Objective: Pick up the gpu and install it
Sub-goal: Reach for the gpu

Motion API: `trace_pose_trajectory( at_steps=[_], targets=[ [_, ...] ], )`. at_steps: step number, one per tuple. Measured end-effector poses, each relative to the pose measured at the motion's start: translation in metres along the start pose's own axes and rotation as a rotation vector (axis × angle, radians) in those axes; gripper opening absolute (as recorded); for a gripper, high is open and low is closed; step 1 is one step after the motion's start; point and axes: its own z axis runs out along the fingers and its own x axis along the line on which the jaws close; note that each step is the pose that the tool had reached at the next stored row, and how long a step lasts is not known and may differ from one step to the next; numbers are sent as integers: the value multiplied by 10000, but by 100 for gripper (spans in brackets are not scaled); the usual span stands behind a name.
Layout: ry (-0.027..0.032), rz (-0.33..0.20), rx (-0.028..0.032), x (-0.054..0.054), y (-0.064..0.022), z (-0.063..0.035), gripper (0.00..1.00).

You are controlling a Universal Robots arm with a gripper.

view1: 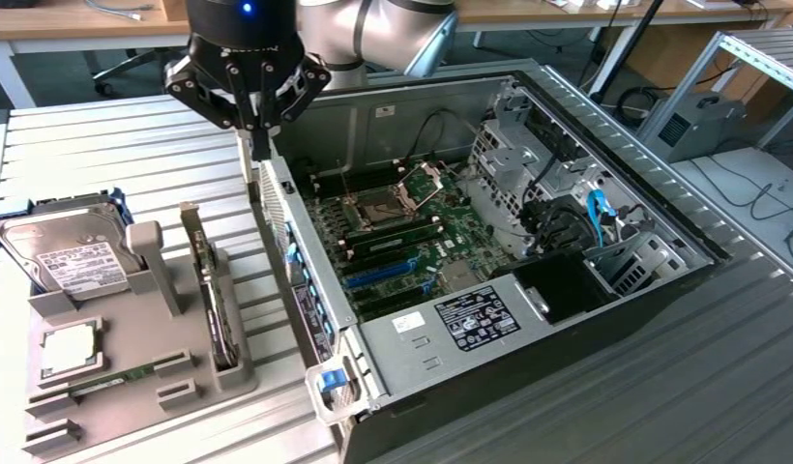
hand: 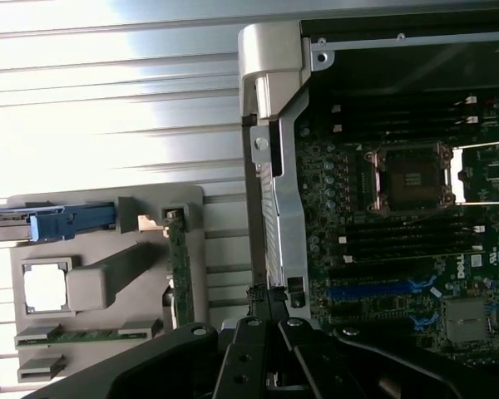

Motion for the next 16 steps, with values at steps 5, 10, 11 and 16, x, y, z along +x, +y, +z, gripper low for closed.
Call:
trace_pose_trajectory(
  at_steps=[5,10,11,16],
  targets=[
    [0,0,0,31,-2,-1,11],
    [0,0,0,58,-4,-1,11],
    [0,0,0,64,-5,-1,11],
    [0,0,1,92,-7,-2,11]
  ],
)
